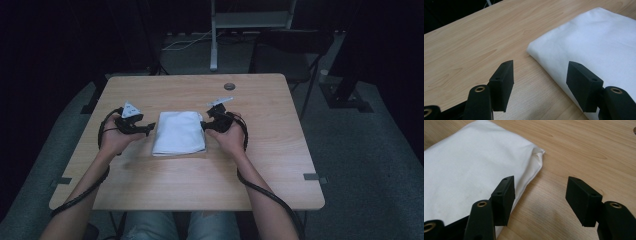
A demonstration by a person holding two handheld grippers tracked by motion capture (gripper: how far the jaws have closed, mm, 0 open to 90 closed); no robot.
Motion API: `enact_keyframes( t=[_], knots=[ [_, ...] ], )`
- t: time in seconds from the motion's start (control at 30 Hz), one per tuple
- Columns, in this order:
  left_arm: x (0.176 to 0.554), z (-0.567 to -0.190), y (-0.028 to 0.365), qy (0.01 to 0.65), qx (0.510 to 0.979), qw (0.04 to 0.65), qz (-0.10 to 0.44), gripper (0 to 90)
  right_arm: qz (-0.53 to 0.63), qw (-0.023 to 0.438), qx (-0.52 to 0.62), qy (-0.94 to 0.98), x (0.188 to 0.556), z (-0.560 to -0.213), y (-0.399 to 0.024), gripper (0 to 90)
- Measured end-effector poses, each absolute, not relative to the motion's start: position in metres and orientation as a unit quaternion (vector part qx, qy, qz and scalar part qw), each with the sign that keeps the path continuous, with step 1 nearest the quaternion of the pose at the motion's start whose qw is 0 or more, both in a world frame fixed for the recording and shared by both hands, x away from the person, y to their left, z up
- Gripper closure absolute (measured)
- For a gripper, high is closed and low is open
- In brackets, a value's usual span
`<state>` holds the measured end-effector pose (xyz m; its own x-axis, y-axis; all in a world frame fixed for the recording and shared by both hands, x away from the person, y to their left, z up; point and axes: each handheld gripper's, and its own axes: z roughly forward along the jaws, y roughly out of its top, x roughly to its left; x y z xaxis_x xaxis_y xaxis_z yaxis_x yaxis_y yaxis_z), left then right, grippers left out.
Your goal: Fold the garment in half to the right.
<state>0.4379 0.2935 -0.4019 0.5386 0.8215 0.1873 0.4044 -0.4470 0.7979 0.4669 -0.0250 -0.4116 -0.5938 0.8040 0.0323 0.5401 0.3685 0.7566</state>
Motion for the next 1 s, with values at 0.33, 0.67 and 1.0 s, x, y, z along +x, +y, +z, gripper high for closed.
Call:
enact_keyframes(
  t=[0.33,0.67,1.0],
  knots=[
    [0.433,-0.4,0.298,0.384,0.795,0.365,0.294,37.5,0.378,0.176,0.415,0.808,0.463,-0.411,-0.03,37.6],
    [0.428,-0.403,0.303,0.384,0.796,0.364,0.294,36.8,0.377,0.177,0.416,0.808,0.457,-0.413,-0.04,35.7],
    [0.423,-0.399,0.308,0.383,0.792,0.37,0.299,36.6,0.375,0.176,0.418,0.808,0.453,-0.414,-0.045,33.9]
  ],
)
